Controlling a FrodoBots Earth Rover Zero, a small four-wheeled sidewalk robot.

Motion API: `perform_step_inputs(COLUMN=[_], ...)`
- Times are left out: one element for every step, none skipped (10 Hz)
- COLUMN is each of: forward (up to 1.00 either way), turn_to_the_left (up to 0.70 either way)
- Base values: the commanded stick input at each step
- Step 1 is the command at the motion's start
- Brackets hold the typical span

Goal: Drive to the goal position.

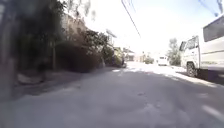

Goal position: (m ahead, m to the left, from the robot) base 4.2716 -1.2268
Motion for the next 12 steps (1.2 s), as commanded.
perform_step_inputs(forward=[1.0, 1.0, 1.0, 1.0, 1.0, 1.0, 1.0, 1.0, 1.0, 1.0, 1.0, 1.0], turn_to_the_left=[-0.01, -0.01, -0.02, -0.09, -0.24, -0.39, -0.31, -0.01, -0.01, -0.01, -0.01, -0.01])
